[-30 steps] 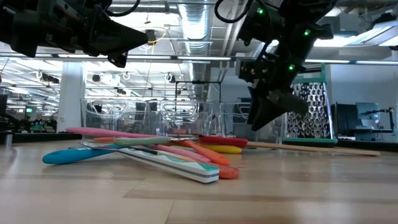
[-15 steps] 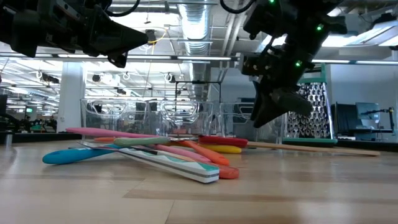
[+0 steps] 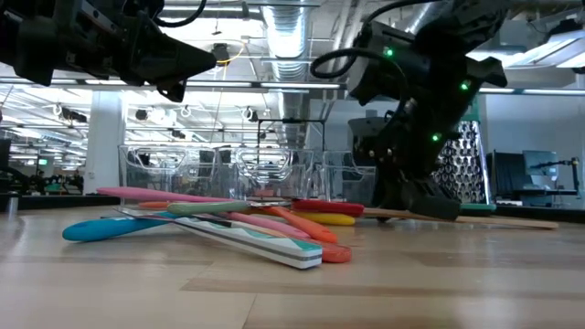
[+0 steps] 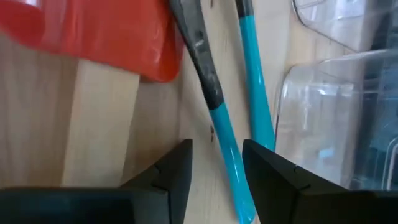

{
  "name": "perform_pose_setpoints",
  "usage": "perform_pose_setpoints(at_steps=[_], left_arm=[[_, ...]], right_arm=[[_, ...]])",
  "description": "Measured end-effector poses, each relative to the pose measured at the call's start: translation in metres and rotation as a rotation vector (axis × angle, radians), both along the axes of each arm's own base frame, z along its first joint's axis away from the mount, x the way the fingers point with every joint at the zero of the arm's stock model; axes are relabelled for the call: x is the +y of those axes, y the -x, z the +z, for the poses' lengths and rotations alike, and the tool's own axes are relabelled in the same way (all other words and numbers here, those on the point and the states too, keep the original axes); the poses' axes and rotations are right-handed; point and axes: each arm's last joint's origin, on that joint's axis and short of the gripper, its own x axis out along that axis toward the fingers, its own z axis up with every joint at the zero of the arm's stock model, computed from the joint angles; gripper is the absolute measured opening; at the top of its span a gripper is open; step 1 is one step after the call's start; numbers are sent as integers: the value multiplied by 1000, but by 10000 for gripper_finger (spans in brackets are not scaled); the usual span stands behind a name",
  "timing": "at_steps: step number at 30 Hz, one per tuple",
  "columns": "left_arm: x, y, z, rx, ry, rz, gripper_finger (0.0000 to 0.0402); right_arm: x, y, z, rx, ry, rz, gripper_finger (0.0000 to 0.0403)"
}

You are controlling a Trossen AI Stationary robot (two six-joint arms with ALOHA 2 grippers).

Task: Pick & Place Kitchen Items
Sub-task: Put the bottom blue knife into the middle transparent bin

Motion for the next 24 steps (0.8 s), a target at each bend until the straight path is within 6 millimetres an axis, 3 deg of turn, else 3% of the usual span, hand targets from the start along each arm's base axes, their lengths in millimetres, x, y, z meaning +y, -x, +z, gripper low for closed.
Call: perform_pose_setpoints(at_steps=[14,24], left_arm=[[0,0,0,4,-1,0,1],[0,0,0,3,-1,0,1]], right_arm=[[1,-7,2,-49,-26,42,133],[-12,-13,2,-87,-106,23,117]])
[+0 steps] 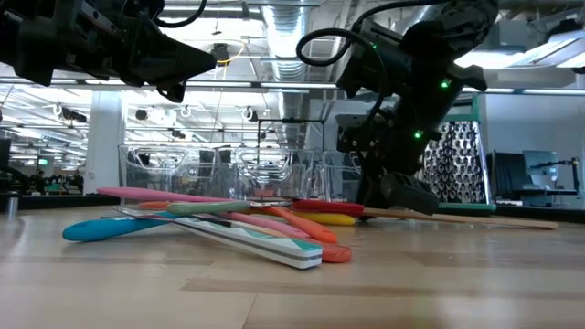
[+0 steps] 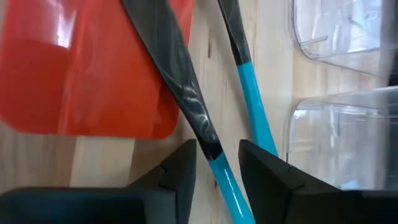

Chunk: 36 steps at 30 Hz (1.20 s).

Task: Pick & Place Kitchen Items
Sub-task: Put the bottom blue knife into the middle transparent bin

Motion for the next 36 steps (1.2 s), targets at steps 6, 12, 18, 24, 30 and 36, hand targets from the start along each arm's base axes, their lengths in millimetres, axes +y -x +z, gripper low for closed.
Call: perform_pose_setpoints(at_steps=[6,12,18,24,30,36], left_arm=[[0,0,0,0,0,0,1],[0,0,0,0,0,0,1],[0,0,0,0,0,0,1],[0,0,0,0,0,0,1],[0,0,0,0,0,0,1],[0,0,0,0,0,0,1]], right_arm=[[-5,-1,0,-2,-23,-8,78],[-4,-1,0,-3,-31,-4,17],[1,0,0,1,-16,9,15],[5,1,0,13,4,35,9],[10,3,6,24,19,66,9],[12,6,43,-31,66,58,9]])
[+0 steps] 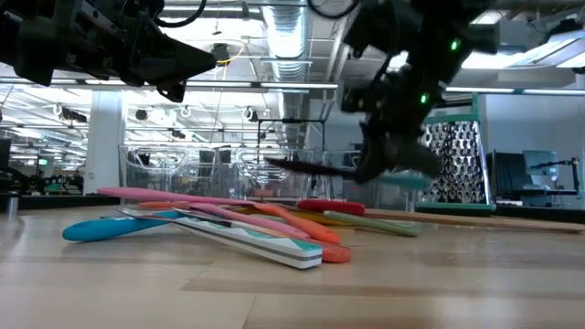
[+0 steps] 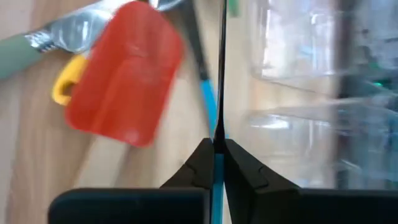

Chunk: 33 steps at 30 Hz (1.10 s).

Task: Pick & Place Kitchen Items
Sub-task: Put the bottom blue knife into the middle transparent bin

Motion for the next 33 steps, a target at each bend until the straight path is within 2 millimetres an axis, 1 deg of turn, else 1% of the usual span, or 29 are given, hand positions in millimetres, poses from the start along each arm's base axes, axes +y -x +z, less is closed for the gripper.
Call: perform_pose_setpoints(at_steps=[6,11,18,24,28,33], left_arm=[[0,0,0,0,0,0,1],[0,0,0,-1,0,0,1],[0,0,0,-1,0,0,1],[0,0,0,-1,0,0,1],[0,0,0,-2,1,0,1],[0,0,1,-6,2,0,1]], right_arm=[[1,11,42,-120,4,-2,9],[4,22,71,-234,35,-20,9],[11,40,103,-396,54,-83,9],[20,47,114,-520,-16,-133,9],[28,46,114,-546,-32,-117,9],[30,46,115,-550,-34,-113,9]])
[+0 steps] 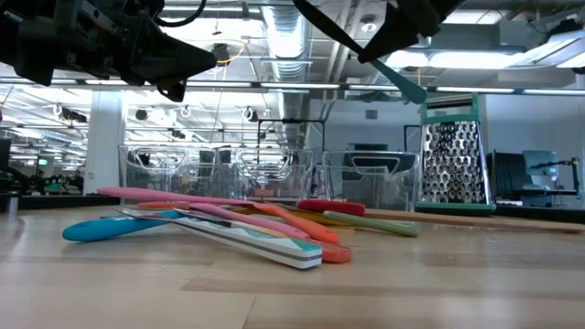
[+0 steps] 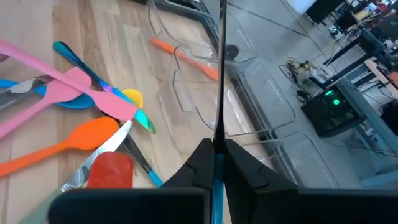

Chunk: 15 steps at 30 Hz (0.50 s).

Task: Pick & Place Kitchen Items
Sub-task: Put the bottom blue knife into the middle transparent bin

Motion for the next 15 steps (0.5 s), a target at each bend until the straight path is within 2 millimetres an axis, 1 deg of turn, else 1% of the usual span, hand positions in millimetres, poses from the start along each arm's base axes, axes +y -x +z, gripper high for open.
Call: perform_pose_setpoints(at_steps=[5,9,12,15], left_arm=[[1,0,1,-10,0,29,1],[3,0,2,-24,-3,102,2],[7,-1,5,-48,3,138,8],[12,-2,9,-95,17,157,18]], right_arm=[[-1,1,0,15,10,0,9],[-7,0,-1,34,7,-8,9],[-13,-3,-3,37,-48,20,9],[-20,-7,-12,9,-88,72,9]])
